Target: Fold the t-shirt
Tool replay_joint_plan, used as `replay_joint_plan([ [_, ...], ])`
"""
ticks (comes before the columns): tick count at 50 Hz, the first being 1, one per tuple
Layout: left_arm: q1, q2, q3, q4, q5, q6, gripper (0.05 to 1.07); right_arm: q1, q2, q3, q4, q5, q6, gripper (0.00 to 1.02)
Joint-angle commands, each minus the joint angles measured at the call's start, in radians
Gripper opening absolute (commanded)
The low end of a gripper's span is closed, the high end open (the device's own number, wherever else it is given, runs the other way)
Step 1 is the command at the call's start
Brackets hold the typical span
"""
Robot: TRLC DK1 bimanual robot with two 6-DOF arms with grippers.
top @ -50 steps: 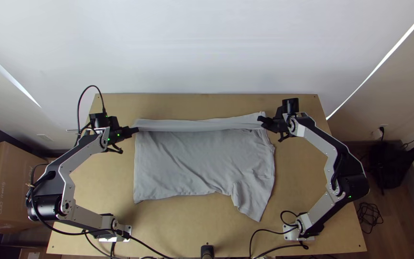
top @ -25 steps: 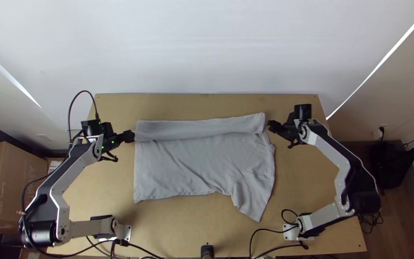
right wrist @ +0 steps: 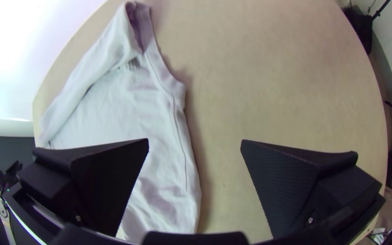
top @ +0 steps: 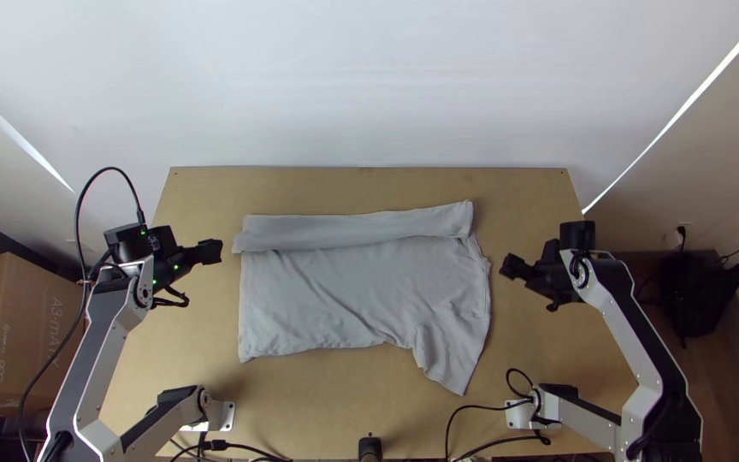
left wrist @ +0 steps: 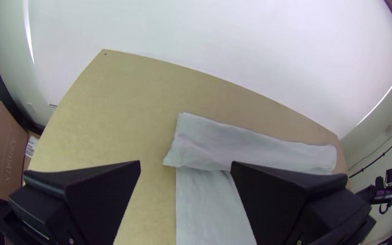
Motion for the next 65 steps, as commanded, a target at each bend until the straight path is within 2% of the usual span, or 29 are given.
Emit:
replay_joint_plan([
  [1,0.006,-0.029,0.012,-0.033,0.012,0.021,1.01,-0.002,-0.059,-0.052,-0.077,-0.022,-0.048,0.95],
  [5,0.006,-0.038,0.018,-0.045,0.015,0.021,1.01,0.004,-0.06,-0.078,-0.141,-0.077,-0.065,0.95],
  [7,0.006,-0.041,0.02,-0.048,0.015,0.021,1.01,0.01,-0.059,-0.095,-0.151,-0.08,-0.063,0.95],
  [12,0.003,-0.047,0.021,-0.054,0.015,0.016,1.01,0.039,-0.054,-0.142,-0.158,-0.095,-0.062,0.85],
  [24,-0.005,-0.05,0.041,-0.082,0.015,0.011,1.01,0.099,0.049,-0.167,-0.157,-0.121,-0.034,0.82],
  [31,-0.005,-0.053,0.056,-0.114,0.015,0.021,1.01,0.101,0.115,-0.167,-0.118,-0.14,-0.027,0.5],
  [33,-0.005,-0.053,0.063,-0.131,0.015,0.028,1.01,0.099,0.13,-0.17,-0.105,-0.143,-0.027,0.46],
  [37,-0.012,-0.053,0.073,-0.192,0.023,0.077,1.01,0.101,0.164,-0.17,-0.088,-0.144,-0.03,0.46],
  [39,-0.019,-0.053,0.083,-0.231,0.023,0.103,1.01,0.104,0.176,-0.17,-0.086,-0.144,-0.034,0.4],
  [41,-0.026,-0.05,0.104,-0.289,0.021,0.116,1.0,0.11,0.179,-0.171,-0.063,-0.144,-0.034,0.24],
  [43,-0.038,-0.042,0.125,-0.346,0.023,0.14,1.0,0.112,0.172,-0.176,-0.042,-0.144,-0.036,0.04],
  [44,-0.043,-0.041,0.135,-0.373,0.021,0.156,1.0,0.112,0.165,-0.179,-0.034,-0.144,-0.034,0.02],
  [55,-0.138,-0.047,0.133,-0.729,0.012,0.444,1.0,0.118,0.144,-0.183,-0.045,-0.144,-0.036,0.02],
  [59,-0.154,-0.03,0.116,-0.847,-0.006,0.519,1.0,0.115,0.13,-0.19,-0.046,-0.144,-0.039,0.02],
  [65,-0.189,0.001,0.066,-0.941,-0.066,0.577,0.92,0.112,0.118,-0.197,-0.049,-0.144,-0.045,0.02],
])
